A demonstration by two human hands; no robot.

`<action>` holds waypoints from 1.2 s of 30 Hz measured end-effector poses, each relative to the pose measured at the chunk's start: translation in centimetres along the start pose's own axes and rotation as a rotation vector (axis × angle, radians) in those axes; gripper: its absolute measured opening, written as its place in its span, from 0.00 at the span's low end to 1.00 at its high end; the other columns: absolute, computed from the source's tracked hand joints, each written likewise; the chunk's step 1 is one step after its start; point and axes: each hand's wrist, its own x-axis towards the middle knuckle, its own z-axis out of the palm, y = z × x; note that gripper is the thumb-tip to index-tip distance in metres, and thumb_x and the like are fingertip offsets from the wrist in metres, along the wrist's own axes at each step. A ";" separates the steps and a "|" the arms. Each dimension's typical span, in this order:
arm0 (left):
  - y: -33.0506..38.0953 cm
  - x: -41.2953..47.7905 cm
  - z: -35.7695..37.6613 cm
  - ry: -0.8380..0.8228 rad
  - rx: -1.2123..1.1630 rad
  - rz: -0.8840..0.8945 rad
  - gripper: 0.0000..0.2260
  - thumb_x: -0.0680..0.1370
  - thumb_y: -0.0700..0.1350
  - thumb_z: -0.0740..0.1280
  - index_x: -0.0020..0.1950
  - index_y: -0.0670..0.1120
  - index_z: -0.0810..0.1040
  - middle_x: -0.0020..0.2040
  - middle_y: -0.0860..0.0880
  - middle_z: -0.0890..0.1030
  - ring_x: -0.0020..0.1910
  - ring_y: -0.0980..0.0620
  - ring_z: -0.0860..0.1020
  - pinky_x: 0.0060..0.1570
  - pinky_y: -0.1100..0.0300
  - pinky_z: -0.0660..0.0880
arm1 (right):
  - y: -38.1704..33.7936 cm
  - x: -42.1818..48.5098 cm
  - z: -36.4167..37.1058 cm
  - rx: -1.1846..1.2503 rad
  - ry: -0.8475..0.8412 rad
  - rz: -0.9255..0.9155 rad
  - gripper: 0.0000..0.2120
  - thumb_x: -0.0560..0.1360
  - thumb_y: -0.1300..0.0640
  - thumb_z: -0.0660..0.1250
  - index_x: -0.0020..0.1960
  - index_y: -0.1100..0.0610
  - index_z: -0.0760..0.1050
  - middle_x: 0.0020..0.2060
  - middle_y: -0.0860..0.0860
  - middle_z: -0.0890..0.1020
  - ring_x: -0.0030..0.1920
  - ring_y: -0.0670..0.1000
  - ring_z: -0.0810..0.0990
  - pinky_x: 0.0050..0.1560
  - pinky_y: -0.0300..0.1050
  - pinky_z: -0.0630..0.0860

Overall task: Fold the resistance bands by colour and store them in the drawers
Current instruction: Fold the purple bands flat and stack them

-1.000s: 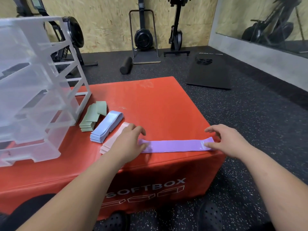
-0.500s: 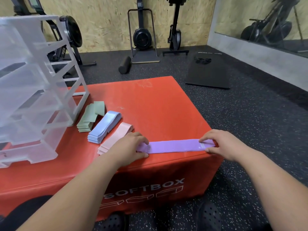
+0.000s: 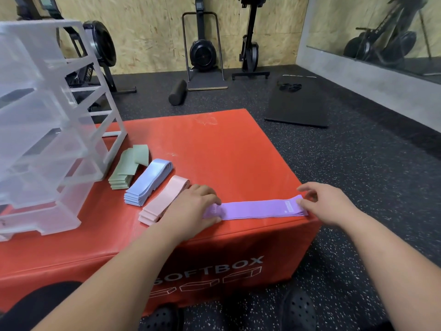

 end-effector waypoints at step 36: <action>7.9 5.2 -2.1 0.133 -1.406 -0.688 0.16 0.83 0.49 0.72 0.55 0.35 0.82 0.40 0.46 0.83 0.38 0.52 0.85 0.50 0.56 0.85 | -14.2 -2.7 4.4 0.299 0.189 -0.335 0.15 0.72 0.54 0.77 0.52 0.46 0.73 0.41 0.43 0.83 0.42 0.44 0.83 0.47 0.51 0.80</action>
